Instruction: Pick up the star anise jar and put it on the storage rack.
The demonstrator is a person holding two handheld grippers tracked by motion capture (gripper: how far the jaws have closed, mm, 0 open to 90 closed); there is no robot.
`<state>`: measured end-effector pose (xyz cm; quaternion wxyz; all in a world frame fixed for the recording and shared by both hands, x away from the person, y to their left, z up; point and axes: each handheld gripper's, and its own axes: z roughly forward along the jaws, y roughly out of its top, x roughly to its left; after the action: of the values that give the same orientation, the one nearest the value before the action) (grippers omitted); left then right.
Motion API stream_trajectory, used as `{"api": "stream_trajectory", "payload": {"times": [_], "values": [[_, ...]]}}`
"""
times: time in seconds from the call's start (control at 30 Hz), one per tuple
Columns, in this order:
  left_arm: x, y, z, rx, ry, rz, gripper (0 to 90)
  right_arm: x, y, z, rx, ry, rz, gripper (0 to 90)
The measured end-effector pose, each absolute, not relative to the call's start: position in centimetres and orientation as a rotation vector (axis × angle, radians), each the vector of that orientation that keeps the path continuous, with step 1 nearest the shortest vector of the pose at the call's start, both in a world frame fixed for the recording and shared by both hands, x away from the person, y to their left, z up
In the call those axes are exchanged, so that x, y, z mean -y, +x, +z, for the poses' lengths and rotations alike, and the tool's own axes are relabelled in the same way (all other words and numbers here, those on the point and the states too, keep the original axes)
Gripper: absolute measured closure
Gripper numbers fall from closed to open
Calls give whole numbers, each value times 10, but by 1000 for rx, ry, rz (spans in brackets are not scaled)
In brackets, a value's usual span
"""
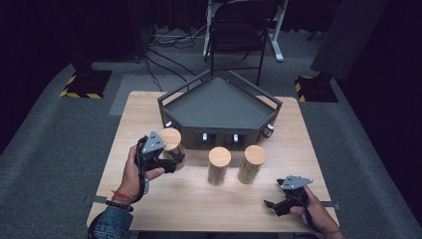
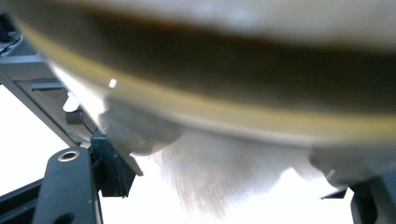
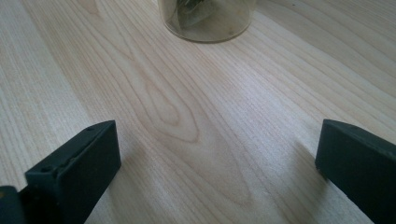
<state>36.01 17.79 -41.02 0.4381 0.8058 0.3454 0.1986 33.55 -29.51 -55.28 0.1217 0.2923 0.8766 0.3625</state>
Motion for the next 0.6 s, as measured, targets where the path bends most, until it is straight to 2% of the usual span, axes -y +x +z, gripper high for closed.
{"api": "stream_trajectory", "payload": {"times": [0.6], "values": [[-171,378,-390,-869,1973,523,247,295,335,-553,-2559,853,1058,0]]}}
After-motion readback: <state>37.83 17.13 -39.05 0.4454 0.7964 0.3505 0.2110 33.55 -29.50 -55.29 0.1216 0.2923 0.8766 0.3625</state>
